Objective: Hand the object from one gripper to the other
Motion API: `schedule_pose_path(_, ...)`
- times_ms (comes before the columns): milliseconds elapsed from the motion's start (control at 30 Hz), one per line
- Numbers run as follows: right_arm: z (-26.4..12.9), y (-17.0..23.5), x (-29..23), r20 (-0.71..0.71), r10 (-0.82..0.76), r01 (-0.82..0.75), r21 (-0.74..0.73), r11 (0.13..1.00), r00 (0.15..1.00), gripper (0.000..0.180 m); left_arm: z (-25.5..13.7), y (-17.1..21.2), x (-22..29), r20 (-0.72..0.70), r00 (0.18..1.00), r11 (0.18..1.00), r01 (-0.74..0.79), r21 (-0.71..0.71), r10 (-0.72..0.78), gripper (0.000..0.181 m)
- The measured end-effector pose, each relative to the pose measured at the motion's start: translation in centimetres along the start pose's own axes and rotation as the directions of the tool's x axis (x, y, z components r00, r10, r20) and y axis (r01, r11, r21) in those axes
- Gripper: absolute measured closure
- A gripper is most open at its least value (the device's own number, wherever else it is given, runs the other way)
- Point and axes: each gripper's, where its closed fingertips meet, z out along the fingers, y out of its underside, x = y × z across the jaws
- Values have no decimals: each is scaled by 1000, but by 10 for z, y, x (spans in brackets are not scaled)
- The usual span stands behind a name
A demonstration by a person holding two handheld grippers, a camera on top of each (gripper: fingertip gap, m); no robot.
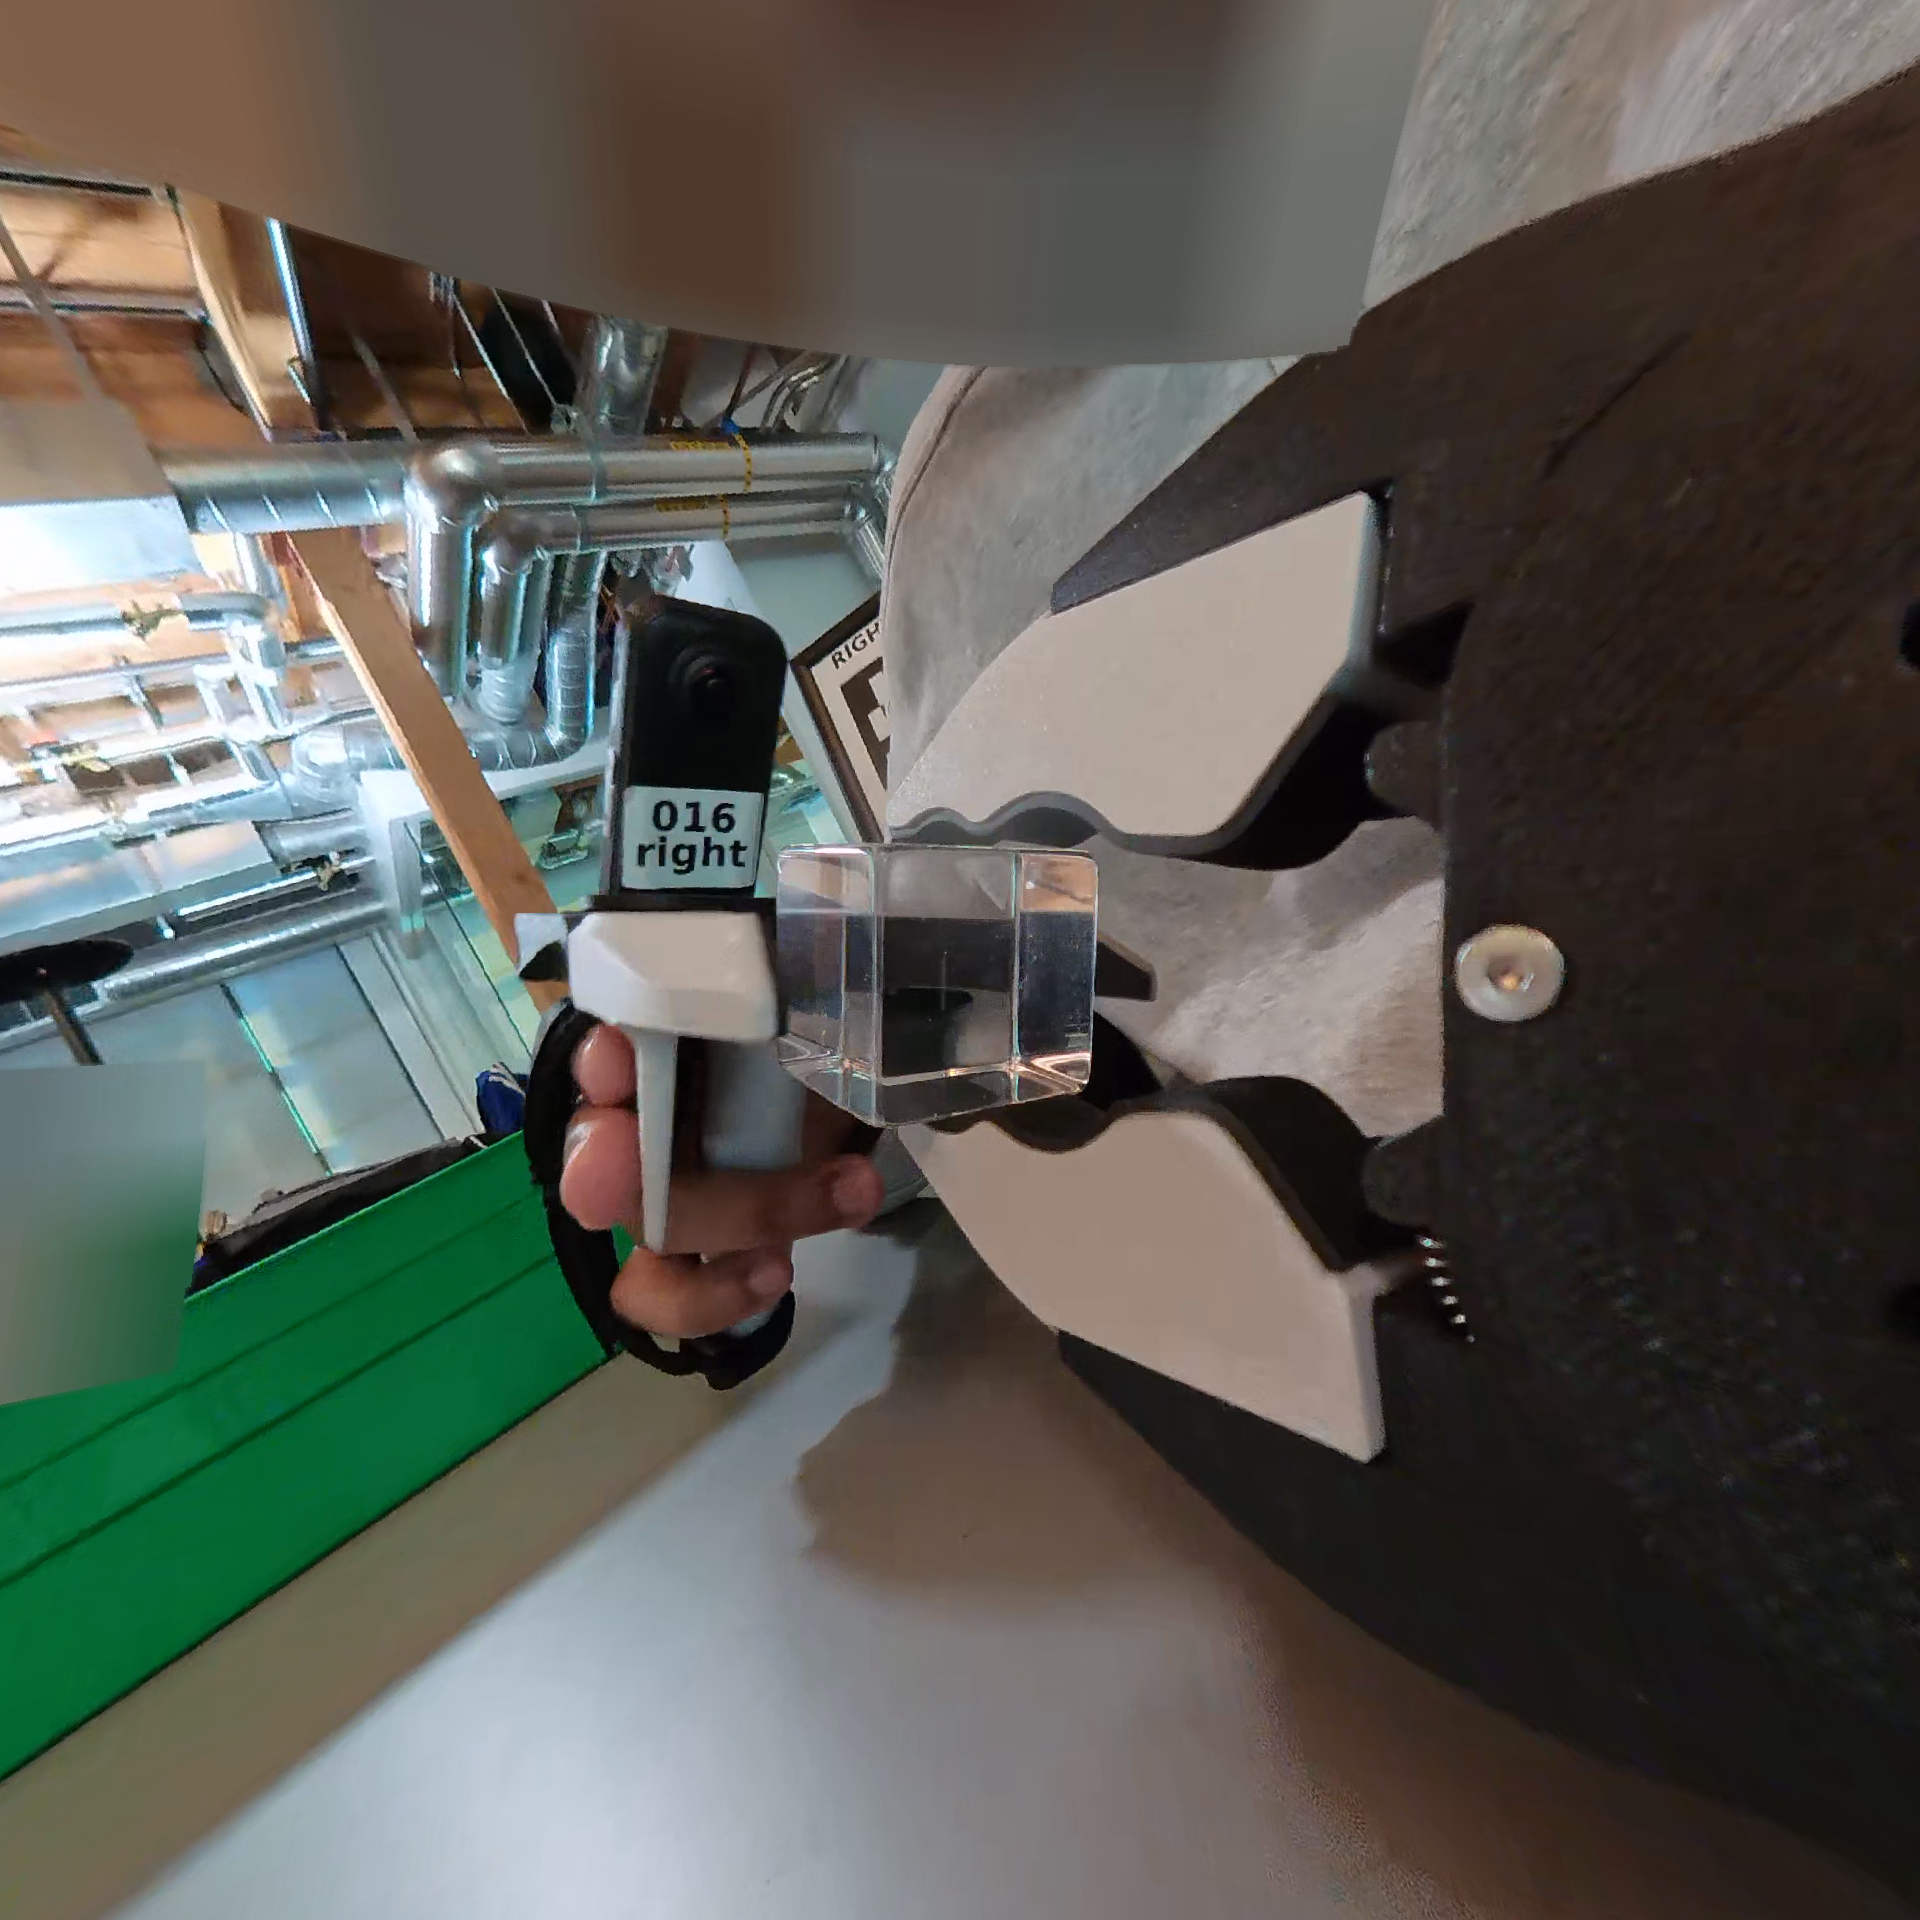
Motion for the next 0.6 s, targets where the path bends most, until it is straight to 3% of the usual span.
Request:
schedule_pose_path(300, 4, -2, -7, 25, 15, -15, 8, 1000, 1000, 126, 7, 9, 0, -7, 1000, 999, 26, -32, -26, 135)
schedule_pose_path(600, 3, -3, -7, 30, 57, -57, -11, 998, 998, 126, 8, 7, 3, -29, 999, 999, 32, -14, -33, 135)
